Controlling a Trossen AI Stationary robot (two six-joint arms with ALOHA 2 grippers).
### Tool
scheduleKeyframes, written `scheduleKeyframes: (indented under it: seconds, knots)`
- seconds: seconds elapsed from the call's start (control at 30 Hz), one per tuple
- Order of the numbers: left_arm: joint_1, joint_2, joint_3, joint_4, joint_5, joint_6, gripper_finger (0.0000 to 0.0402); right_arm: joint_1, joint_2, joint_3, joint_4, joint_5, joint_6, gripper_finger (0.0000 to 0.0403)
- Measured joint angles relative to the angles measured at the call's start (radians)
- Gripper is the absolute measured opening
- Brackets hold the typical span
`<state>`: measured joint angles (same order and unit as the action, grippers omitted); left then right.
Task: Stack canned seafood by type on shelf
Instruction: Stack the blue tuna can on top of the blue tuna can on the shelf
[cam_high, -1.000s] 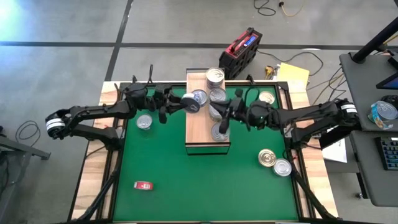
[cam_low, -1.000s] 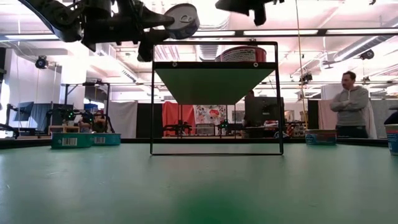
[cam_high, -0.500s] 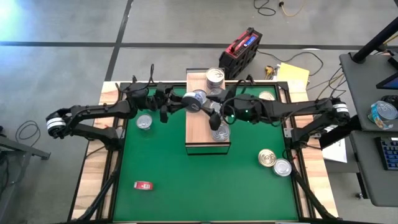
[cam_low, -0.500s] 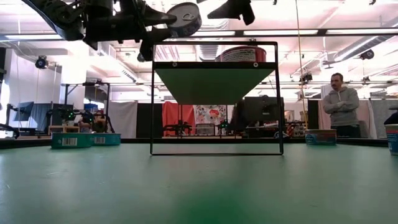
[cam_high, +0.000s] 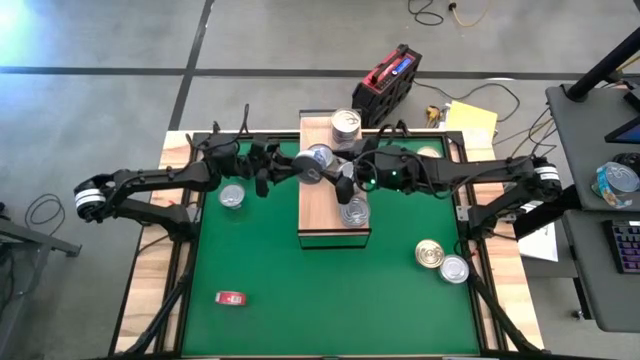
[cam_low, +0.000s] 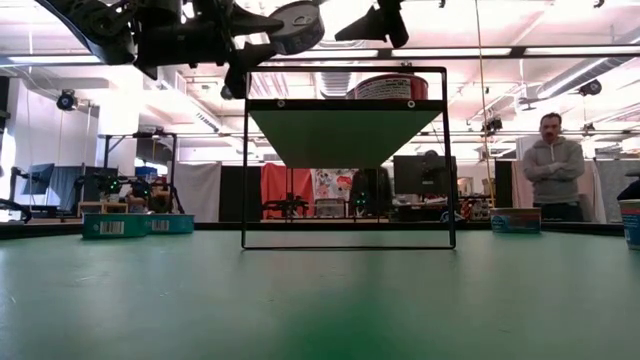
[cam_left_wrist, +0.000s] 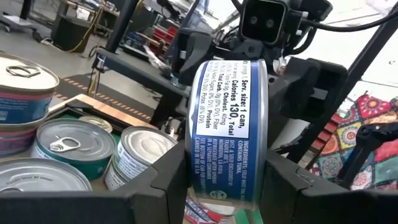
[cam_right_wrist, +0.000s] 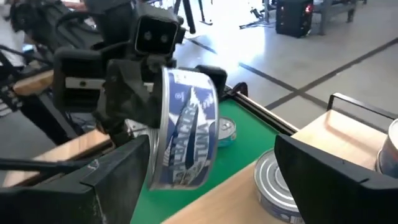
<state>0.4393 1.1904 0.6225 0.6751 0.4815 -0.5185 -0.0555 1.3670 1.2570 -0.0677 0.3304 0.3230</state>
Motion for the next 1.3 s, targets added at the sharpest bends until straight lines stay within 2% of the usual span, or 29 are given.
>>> scheduleKeyframes:
  seconds: [0.23,0.47,0.6,0.7,0.87,0.9,1.3]
  knots:
    - [0.0,0.016,0.037,0.005,-0.032,-0.013,0.0129,-0.05,0.003,0.015,0.023,-0.145,0.026,0.0319]
    - [0.0,0.092,0.08,0.0,-0.035,-0.008,0.0129,-0.065,0.027,0.015,0.031,-0.156,0.01,0.0305]
    - [0.0,0.126,0.107,0.005,-0.027,-0.007,0.0129,-0.067,0.032,0.015,0.036,-0.154,-0.009,0.0285]
    - [0.0,0.132,0.117,0.004,-0.016,0.003,0.0129,-0.069,0.031,0.015,0.035,-0.152,-0.002,0.0246]
    - [0.0,0.118,0.118,0.004,-0.002,0.035,0.0129,-0.077,0.03,0.015,0.046,-0.166,0.011,0.0135]
    - [0.0,0.118,0.118,0.008,-0.002,0.045,0.0129,-0.076,0.029,0.017,0.05,-0.166,0.014,0.0124]
    - [0.002,0.115,0.118,0.005,0.002,0.076,0.0183,-0.083,0.012,0.013,0.022,-0.157,0.01,0.0126]
